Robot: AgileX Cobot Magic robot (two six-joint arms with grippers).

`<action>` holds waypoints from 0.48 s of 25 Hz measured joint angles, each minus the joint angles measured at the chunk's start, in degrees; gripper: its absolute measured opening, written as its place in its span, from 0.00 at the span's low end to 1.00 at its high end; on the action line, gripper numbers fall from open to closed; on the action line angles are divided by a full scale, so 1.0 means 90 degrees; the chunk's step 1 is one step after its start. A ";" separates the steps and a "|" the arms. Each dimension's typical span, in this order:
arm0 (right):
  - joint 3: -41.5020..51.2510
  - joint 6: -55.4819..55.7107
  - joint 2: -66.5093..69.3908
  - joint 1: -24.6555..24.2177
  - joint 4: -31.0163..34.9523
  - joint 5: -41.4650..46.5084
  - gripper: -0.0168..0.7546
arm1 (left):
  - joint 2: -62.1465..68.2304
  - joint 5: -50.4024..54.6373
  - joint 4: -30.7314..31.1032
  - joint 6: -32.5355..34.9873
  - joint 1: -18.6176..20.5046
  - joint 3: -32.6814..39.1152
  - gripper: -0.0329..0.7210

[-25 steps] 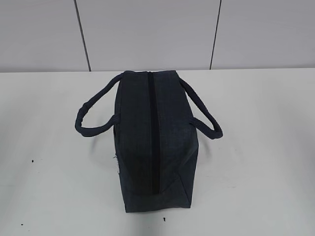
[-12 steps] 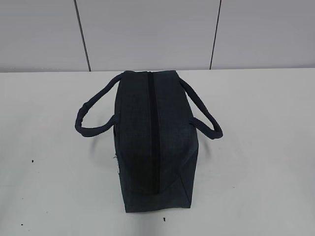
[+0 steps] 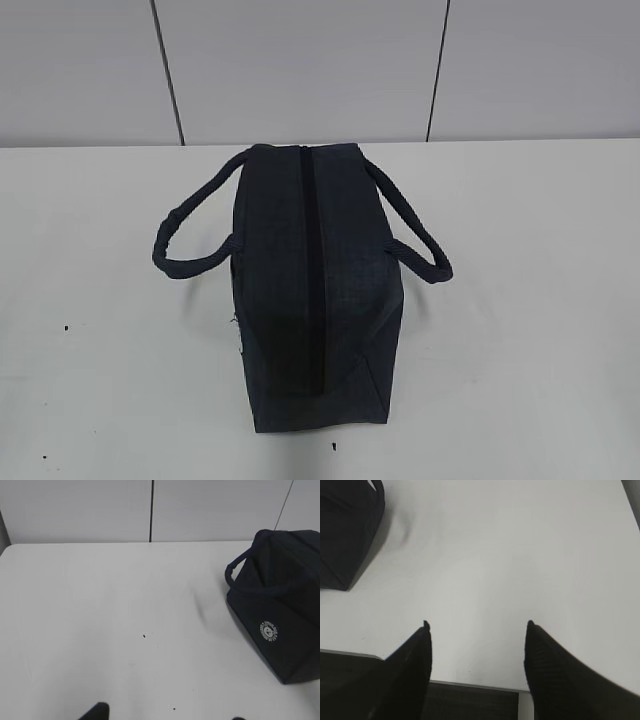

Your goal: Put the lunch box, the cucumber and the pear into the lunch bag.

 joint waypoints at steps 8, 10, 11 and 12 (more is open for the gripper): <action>0.0523 0.0000 0.0000 0.0000 -0.0016 -0.0633 0.62 | 0.0000 -0.0738 -0.0048 0.0039 0.0000 0.0515 0.62; 0.0570 -0.0012 0.0000 0.0000 -0.0016 -0.0699 0.62 | 0.0000 -0.0738 -0.0041 0.0039 0.0000 0.0545 0.62; 0.0568 -0.0022 0.0000 0.0000 -0.0016 -0.0709 0.62 | 0.0000 -0.0746 -0.0041 0.0044 0.0000 0.0553 0.62; 0.0568 -0.0022 0.0000 0.0000 -0.0028 -0.0709 0.62 | 0.0000 -0.0746 -0.0041 0.0044 0.0000 0.0553 0.62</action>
